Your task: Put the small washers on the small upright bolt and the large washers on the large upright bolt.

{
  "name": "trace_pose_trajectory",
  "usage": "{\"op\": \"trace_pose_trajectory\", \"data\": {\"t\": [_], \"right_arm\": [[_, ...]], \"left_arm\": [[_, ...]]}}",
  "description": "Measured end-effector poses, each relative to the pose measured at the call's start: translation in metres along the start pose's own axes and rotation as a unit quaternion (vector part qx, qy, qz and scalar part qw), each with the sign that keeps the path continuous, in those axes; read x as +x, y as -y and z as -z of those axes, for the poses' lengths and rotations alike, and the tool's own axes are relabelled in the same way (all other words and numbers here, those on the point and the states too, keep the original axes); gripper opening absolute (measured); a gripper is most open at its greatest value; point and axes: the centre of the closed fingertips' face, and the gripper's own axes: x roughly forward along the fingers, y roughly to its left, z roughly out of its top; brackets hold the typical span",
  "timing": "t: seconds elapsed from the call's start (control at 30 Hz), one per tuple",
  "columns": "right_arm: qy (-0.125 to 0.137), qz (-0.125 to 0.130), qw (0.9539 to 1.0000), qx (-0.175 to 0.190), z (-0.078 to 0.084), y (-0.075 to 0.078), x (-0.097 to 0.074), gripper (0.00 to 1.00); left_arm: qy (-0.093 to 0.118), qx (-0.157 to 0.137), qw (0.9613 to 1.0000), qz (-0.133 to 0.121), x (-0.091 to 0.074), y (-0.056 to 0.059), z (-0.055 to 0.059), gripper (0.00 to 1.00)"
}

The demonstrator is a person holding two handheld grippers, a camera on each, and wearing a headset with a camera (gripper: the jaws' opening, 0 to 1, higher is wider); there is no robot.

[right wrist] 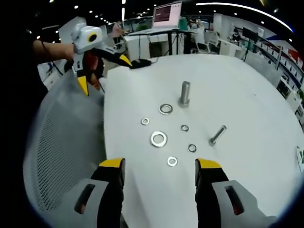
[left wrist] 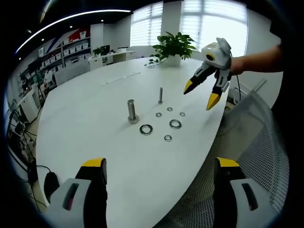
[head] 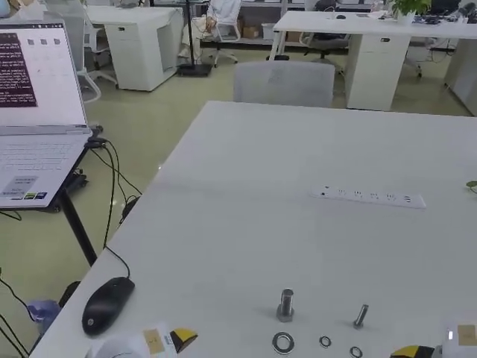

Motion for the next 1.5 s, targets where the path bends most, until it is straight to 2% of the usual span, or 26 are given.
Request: {"op": "trace_pose_trajectory", "data": {"t": [0.33,0.43,0.67,1.1,1.4,1.5], "right_arm": [[-0.023,-0.018,0.9989,-0.038,-0.014,0.003,0.014,0.54],[-0.041,-0.024,0.9973,-0.056,-0.013,0.004,0.017,0.51],[-0.058,-0.037,0.9950,-0.073,-0.012,0.006,0.026,0.48],[-0.092,-0.062,0.9877,-0.110,-0.013,0.000,0.042,0.41],[-0.108,-0.070,0.9830,-0.131,-0.018,0.001,0.055,0.40],[-0.119,-0.073,0.9799,-0.143,-0.016,0.004,0.060,0.38]], "left_arm": [[0.000,0.009,1.0000,0.003,0.000,-0.001,-0.006,0.93],[-0.001,0.010,0.9999,0.003,0.001,-0.001,-0.006,0.93],[-0.002,0.014,0.9999,0.007,0.004,0.001,-0.007,0.92],[-0.001,0.017,0.9998,0.007,0.007,0.002,-0.008,0.91],[-0.002,0.021,0.9997,0.012,0.010,0.003,-0.008,0.91],[-0.002,0.024,0.9996,0.013,0.010,0.002,-0.008,0.91]]}}
